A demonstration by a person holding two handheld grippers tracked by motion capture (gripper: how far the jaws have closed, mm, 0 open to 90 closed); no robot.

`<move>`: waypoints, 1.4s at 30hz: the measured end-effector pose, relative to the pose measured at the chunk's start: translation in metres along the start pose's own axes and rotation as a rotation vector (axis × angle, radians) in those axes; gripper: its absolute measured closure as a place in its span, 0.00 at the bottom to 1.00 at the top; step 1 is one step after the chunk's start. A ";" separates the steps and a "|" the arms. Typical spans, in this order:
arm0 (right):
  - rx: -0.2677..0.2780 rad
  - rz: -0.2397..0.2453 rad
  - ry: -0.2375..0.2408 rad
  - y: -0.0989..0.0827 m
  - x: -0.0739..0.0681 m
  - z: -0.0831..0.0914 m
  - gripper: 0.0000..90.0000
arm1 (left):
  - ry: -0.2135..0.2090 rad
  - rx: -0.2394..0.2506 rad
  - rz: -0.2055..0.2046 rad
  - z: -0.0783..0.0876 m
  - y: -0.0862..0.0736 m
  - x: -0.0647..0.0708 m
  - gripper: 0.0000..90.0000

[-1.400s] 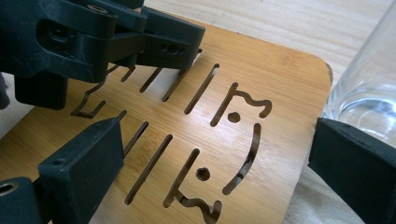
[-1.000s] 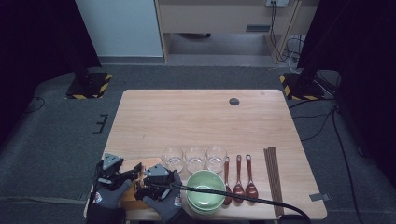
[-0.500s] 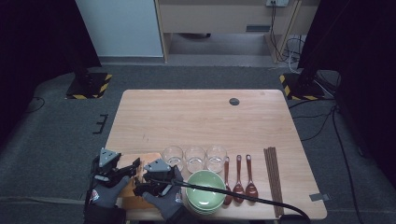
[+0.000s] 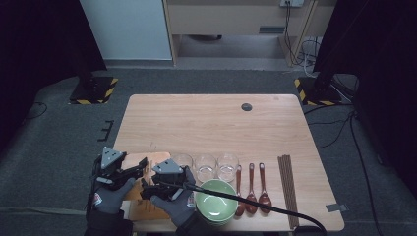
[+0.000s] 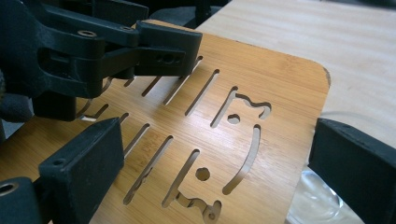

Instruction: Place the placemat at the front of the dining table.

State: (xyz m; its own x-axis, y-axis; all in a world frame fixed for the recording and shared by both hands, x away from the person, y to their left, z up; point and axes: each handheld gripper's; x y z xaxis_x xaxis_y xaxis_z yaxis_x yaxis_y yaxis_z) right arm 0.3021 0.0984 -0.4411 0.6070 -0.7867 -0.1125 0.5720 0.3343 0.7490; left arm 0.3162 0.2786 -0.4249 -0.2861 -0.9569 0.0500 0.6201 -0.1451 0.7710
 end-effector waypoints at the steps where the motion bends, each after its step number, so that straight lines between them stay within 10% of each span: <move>1: 0.006 0.005 0.000 0.003 0.000 0.003 0.04 | -0.003 0.002 0.004 0.002 0.002 0.000 0.24; 42: 0.134 0.021 -0.086 0.061 0.049 0.088 0.04 | -0.033 0.134 -0.093 0.026 0.103 0.062 0.24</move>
State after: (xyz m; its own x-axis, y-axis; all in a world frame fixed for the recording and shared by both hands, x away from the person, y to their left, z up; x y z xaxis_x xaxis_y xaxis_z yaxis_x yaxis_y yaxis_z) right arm 0.3174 0.0346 -0.3434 0.5655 -0.8236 -0.0438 0.4774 0.2836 0.8316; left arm 0.3429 0.2105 -0.3261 -0.3628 -0.9318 -0.0070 0.4872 -0.1961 0.8510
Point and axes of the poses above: each handheld gripper's, and its own axes: z roughly backward along the jaws, y roughly out of its top, x roughly to its right, and after that the axes turned 10 degrees about -x, right-handed
